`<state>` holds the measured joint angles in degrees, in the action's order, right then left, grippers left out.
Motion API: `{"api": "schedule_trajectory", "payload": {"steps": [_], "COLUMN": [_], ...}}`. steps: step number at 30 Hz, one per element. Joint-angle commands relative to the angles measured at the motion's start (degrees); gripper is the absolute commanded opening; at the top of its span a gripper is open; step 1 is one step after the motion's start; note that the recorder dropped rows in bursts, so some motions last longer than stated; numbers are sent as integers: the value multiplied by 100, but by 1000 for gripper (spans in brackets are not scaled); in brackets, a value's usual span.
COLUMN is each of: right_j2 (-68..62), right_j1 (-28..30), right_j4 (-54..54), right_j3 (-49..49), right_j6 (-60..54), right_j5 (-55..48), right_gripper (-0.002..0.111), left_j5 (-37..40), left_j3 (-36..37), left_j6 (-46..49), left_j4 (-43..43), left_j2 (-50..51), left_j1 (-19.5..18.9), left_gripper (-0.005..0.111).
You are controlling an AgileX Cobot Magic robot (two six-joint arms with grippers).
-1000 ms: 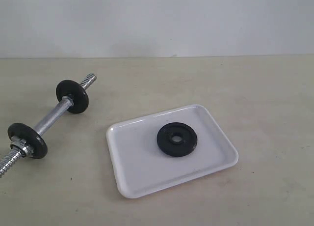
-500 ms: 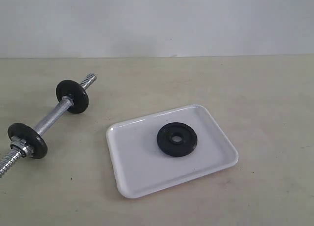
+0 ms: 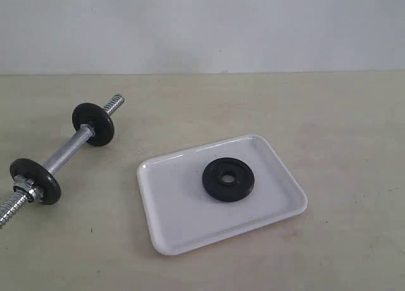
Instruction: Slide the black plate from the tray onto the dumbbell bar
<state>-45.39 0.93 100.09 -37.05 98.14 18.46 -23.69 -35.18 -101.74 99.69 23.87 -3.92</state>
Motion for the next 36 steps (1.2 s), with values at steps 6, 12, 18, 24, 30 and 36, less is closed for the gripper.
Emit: {"api": "schedule_trajectory", "payload": {"steps": [6,12,18,24,30,36], "right_j2": [-53,-53,-53,-53,-53,-53], "right_j1": [-90,-514,-864,-1456,-1584,-1584], "right_j4": [-14,-14,-14,-14,-14,-14], "right_j3": [-11,-11,-11,-11,-11,-11], "right_j6": [-451,-473,-533,-533,-351,-107], "right_j5": [444,634,664,664,717,731], "right_gripper": [4,4,4,4,4,4], "left_j5": [-571,-661,-523,-431,53,296], "left_j3": [165,50,50,65,65,65], "left_j6": [350,459,318,231,826,1230], "left_j4": [26,26,26,26,26,26], "left_j2": [2272,3542,3544,3596,4122,4826], "left_j1": [-17,-17,-17,-17,-17,-17], "left_gripper": [4,4,4,7,56,62]}}
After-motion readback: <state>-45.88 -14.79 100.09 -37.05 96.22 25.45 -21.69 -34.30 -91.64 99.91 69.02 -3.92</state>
